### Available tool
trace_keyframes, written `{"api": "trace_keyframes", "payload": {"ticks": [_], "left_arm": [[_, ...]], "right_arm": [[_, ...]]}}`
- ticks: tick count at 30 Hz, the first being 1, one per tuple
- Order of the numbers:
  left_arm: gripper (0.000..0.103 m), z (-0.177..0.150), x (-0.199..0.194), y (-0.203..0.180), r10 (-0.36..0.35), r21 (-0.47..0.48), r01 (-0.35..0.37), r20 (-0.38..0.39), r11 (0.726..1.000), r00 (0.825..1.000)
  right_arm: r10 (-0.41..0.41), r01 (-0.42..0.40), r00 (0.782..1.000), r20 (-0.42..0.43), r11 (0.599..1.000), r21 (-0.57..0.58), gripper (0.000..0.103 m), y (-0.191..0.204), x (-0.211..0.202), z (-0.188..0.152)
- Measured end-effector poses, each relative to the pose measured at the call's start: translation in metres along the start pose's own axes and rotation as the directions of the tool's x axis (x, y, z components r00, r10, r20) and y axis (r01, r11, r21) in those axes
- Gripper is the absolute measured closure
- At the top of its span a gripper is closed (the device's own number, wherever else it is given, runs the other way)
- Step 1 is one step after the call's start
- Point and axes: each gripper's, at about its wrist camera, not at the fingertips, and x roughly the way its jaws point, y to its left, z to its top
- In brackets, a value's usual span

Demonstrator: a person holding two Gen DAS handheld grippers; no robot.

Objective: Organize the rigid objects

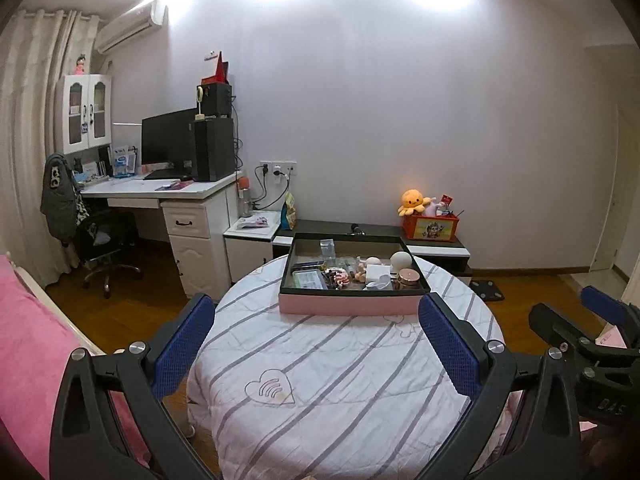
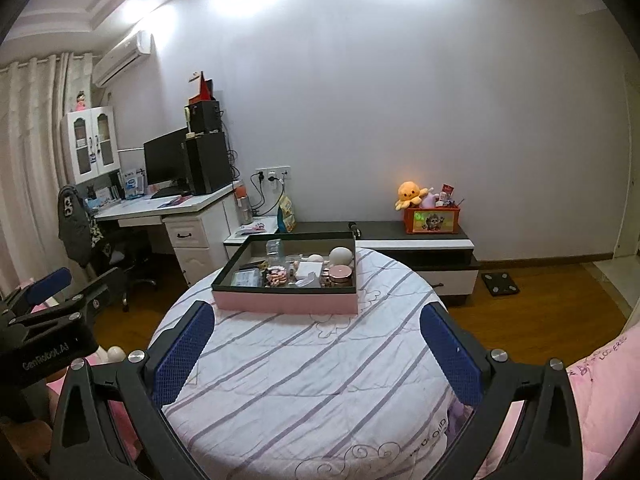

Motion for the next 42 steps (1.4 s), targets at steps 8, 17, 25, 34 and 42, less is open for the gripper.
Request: {"api": "trace_keyframes", "payload": {"ticks": [8, 17, 25, 34, 42], "left_arm": [[0.000, -0.001, -0.008, 0.009, 0.013, -0.023, -0.013, 0.004, 1.000, 1.000], [0.000, -0.004, -0.010, 0.014, 0.017, -0.032, -0.016, 0.008, 0.999, 1.000], [0.000, -0.009, -0.009, 0.010, 0.013, -0.028, -0.013, -0.005, 1.000, 1.000], [0.000, -0.015, -0.009, 0.003, -0.008, -0.027, 0.007, -0.016, 1.000, 1.000], [0.000, -0.017, -0.002, 0.009, -0.022, -0.057, 0.019, -0.058, 0.998, 0.998]], "right_arm": [[0.016, -0.016, 1.000, 0.014, 1.000, -0.025, 0.000, 0.012, -0.006, 0.001], [0.004, -0.004, 1.000, 0.018, 1.000, -0.021, 0.000, 0.017, -0.008, 0.000], [0.004, -0.004, 1.000, 0.018, 1.000, -0.013, 0.000, 0.013, -0.011, 0.000], [-0.003, 0.003, 1.000, 0.018, 1.000, -0.013, 0.000, 0.009, -0.010, 0.001], [-0.010, 0.010, 1.000, 0.013, 1.000, -0.009, 0.000, 0.007, -0.010, -0.001]]}}
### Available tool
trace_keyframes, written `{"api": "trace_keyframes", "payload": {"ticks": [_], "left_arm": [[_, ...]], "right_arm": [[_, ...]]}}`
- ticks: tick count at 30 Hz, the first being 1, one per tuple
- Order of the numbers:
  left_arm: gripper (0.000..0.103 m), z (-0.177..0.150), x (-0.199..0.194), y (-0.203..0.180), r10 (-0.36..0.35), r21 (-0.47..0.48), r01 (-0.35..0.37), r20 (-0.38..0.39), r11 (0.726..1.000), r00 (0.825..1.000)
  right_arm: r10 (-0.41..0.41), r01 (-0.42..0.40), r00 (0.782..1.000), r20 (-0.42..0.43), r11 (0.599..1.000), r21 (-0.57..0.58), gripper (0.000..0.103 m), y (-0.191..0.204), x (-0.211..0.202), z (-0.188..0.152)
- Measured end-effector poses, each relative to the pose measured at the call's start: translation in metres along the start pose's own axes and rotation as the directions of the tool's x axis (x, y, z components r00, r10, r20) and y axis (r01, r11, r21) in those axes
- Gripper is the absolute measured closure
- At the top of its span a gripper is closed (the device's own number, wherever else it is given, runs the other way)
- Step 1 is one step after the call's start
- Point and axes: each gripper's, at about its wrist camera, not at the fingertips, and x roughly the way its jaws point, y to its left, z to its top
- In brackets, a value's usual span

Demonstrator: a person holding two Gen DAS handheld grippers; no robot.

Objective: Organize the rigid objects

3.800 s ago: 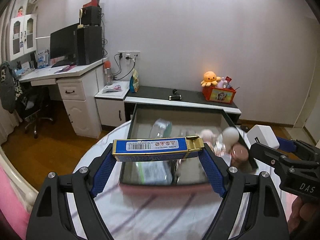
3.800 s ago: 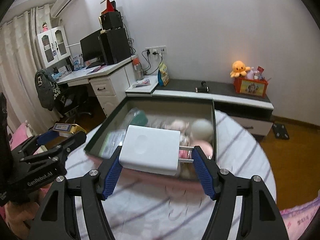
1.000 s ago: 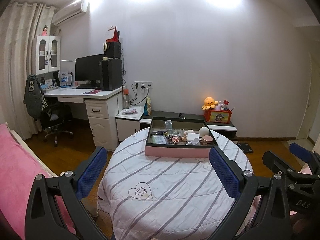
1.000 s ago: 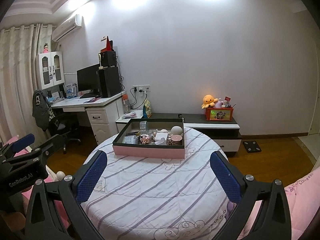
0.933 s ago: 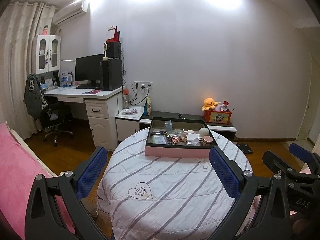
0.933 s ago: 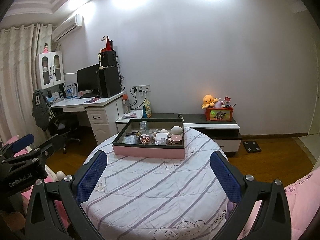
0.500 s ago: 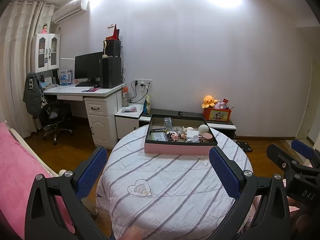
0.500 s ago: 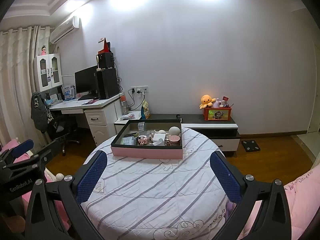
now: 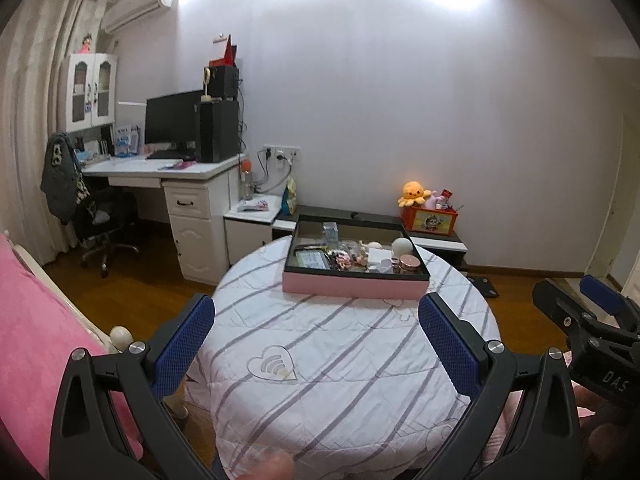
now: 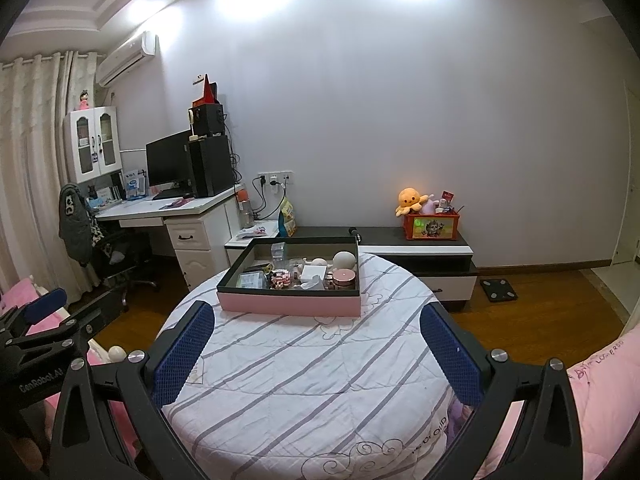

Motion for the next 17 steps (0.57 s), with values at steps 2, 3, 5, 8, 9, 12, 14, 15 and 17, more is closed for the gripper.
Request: {"api": "trace_keyframes", "payload": {"ticks": [2, 3, 5, 8, 9, 12, 14, 15, 17], "left_arm": [[0.000, -0.0012, 0.0015, 0.0024, 0.000, -0.008, 0.000, -0.008, 1.000, 1.000], [0.000, -0.0017, 0.0023, 0.0029, 0.004, -0.007, -0.004, -0.010, 1.000, 1.000], [0.000, -0.0023, 0.0047, 0.0025, 0.017, -0.001, -0.017, -0.017, 1.000, 1.000], [0.000, -0.0031, 0.0054, 0.0026, 0.014, 0.000, -0.014, -0.022, 1.000, 1.000], [0.000, -0.0034, 0.0052, 0.0028, 0.013, 0.000, -0.013, -0.022, 1.000, 1.000], [0.000, -0.0037, 0.0045, 0.0033, 0.017, 0.003, -0.017, -0.016, 1.000, 1.000], [0.000, -0.0040, 0.0025, 0.0029, 0.024, 0.011, -0.024, 0.001, 1.000, 1.000], [0.000, -0.0035, 0.0011, 0.0022, 0.030, 0.015, -0.030, 0.011, 0.999, 0.999], [0.000, -0.0027, -0.0015, 0.0018, 0.038, 0.020, -0.038, 0.025, 0.999, 0.999]], "right_arm": [[0.000, 0.000, 1.000, -0.003, 1.000, 0.000, 0.000, 0.0003, 0.0008, -0.0007], [0.001, -0.001, 1.000, -0.004, 1.000, 0.000, 0.000, 0.0004, 0.0010, -0.0010], [-0.001, 0.001, 1.000, -0.005, 1.000, -0.002, 0.000, 0.0008, 0.0013, -0.0014], [0.000, 0.000, 1.000, -0.009, 1.000, -0.003, 0.000, 0.0010, 0.0030, -0.0023], [0.000, 0.000, 1.000, -0.011, 1.000, -0.004, 0.000, 0.0013, 0.0039, -0.0033], [0.002, -0.002, 1.000, -0.013, 1.000, -0.005, 0.000, 0.0016, 0.0045, -0.0041], [0.002, -0.002, 1.000, -0.013, 1.000, -0.004, 0.000, 0.0013, 0.0044, -0.0043], [0.002, -0.002, 1.000, -0.013, 1.000, -0.004, 0.000, 0.0015, 0.0045, -0.0040], [0.002, -0.002, 1.000, -0.013, 1.000, -0.004, 0.000, 0.0014, 0.0046, -0.0039]]}}
